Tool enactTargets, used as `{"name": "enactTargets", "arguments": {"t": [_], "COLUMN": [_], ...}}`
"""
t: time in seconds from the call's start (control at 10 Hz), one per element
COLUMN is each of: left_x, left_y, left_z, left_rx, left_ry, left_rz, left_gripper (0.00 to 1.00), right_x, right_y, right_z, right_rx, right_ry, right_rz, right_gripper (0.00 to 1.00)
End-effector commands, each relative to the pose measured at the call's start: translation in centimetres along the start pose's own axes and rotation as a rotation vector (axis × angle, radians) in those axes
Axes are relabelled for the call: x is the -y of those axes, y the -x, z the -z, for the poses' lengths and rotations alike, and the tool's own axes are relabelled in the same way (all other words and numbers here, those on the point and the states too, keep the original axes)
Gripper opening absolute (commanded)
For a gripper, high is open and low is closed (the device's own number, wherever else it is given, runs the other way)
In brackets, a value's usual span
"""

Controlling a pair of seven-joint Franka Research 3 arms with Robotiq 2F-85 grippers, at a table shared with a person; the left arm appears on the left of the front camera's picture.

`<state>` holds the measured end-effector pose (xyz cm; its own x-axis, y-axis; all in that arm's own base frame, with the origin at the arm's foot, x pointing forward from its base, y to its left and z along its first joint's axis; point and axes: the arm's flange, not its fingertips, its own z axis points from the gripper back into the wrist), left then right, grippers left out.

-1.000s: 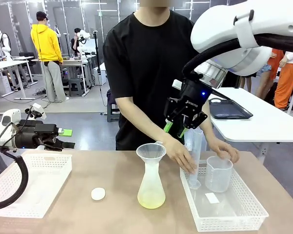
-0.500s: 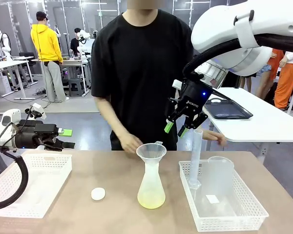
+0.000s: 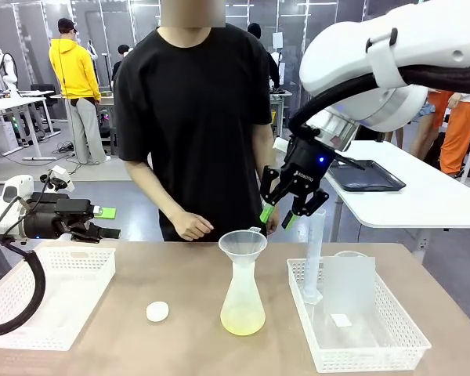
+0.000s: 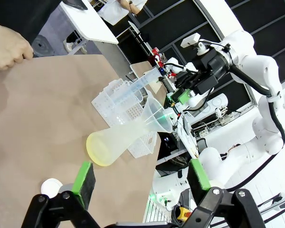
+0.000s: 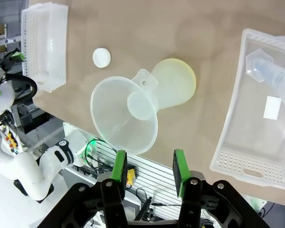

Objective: Prepare the solutions needed for the experiment.
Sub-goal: Once the solution is in the Big flask , pick up the Plastic Funnel and place it back into the right Organizing basket.

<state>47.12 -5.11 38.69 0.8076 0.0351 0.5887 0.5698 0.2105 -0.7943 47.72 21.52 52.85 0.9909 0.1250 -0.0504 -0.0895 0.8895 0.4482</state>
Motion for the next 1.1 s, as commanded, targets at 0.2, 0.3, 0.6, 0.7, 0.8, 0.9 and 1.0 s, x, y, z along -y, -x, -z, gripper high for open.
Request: {"name": "enactTargets", "arguments": {"t": [0.2,0.3,0.6,0.7,0.8,0.9,1.0], "left_x": [0.0,0.0,0.0,0.0,0.0,0.0,0.0], "left_y": [-0.2,-0.2,-0.2,-0.2,-0.2,-0.2,-0.2], "left_z": [0.2,0.2,0.2,0.2,0.2,0.2,0.2], "left_rx": [0.004,0.004,0.004,0.004,0.004,0.004,0.004], "left_ry": [-0.015,-0.015,-0.015,-0.015,-0.015,-0.015,-0.015], "left_rz": [0.021,0.021,0.021,0.021,0.021,0.021,0.021], "left_gripper": [1.00,1.00,1.00,1.00,1.00,1.00,1.00], "right_x": [-0.6,-0.7,-0.7,-0.8,-0.8,-0.7,-0.5], "right_y": [0.2,0.2,-0.3,-0.3,-0.4,-0.4,-0.5], "right_z": [3.4,4.0,5.6,6.0,6.3,6.6,6.7], "right_rx": [0.013,0.012,0.000,-0.008,-0.009,-0.012,-0.013], "right_ry": [-0.042,-0.048,-0.058,-0.057,-0.059,-0.046,-0.044], "right_rz": [0.060,0.066,0.091,0.104,0.112,0.129,0.141], "right_gripper": [0.50,0.50,0.50,0.50,0.50,0.50,0.50]}}
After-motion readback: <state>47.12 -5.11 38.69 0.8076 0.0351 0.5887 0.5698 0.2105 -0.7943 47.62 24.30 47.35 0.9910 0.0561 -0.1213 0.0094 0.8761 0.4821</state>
